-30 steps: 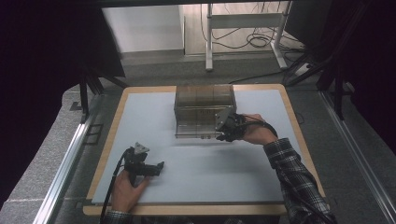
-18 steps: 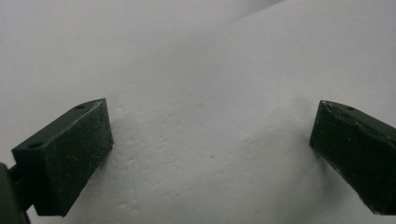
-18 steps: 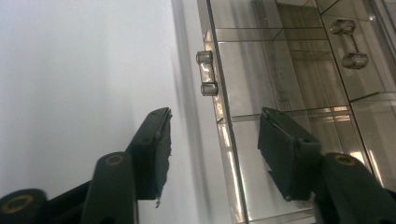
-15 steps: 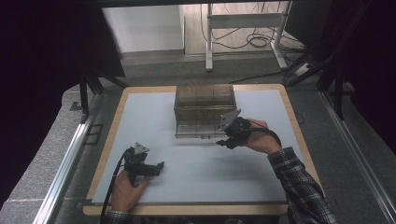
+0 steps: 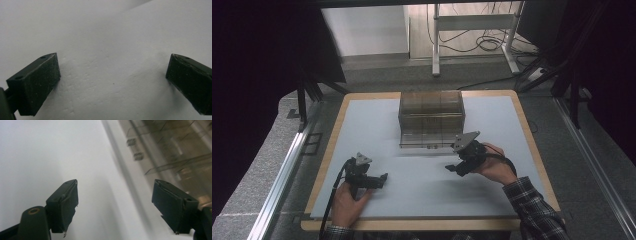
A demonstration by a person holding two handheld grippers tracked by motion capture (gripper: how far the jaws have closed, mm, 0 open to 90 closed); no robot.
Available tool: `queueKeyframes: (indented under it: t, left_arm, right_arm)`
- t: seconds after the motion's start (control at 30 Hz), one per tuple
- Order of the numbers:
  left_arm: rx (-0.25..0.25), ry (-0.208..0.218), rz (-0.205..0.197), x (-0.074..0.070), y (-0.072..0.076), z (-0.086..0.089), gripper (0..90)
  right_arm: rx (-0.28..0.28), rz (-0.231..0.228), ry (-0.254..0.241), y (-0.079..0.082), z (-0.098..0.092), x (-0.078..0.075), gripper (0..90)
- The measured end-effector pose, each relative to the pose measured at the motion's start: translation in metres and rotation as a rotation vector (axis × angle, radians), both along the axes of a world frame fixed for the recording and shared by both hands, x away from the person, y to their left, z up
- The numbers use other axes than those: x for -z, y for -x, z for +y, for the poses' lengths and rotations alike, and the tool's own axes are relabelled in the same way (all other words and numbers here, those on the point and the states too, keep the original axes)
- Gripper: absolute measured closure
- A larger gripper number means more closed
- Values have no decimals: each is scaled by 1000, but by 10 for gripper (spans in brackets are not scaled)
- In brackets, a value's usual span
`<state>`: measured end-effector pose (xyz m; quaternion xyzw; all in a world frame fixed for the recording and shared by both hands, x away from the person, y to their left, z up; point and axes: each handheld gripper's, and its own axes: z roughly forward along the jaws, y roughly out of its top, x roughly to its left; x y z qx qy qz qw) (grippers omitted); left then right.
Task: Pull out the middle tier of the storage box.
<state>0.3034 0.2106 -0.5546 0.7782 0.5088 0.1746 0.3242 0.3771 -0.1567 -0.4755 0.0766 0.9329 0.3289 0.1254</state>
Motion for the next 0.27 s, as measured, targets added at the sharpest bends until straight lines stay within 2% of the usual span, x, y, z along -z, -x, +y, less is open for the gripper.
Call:
queueKeyframes:
  t: [0.27]
  left_arm:
    - [7, -8, 0, 0, 0, 1, 0]
  right_arm:
    - [62, 55, -6, 12, -8, 20, 174]
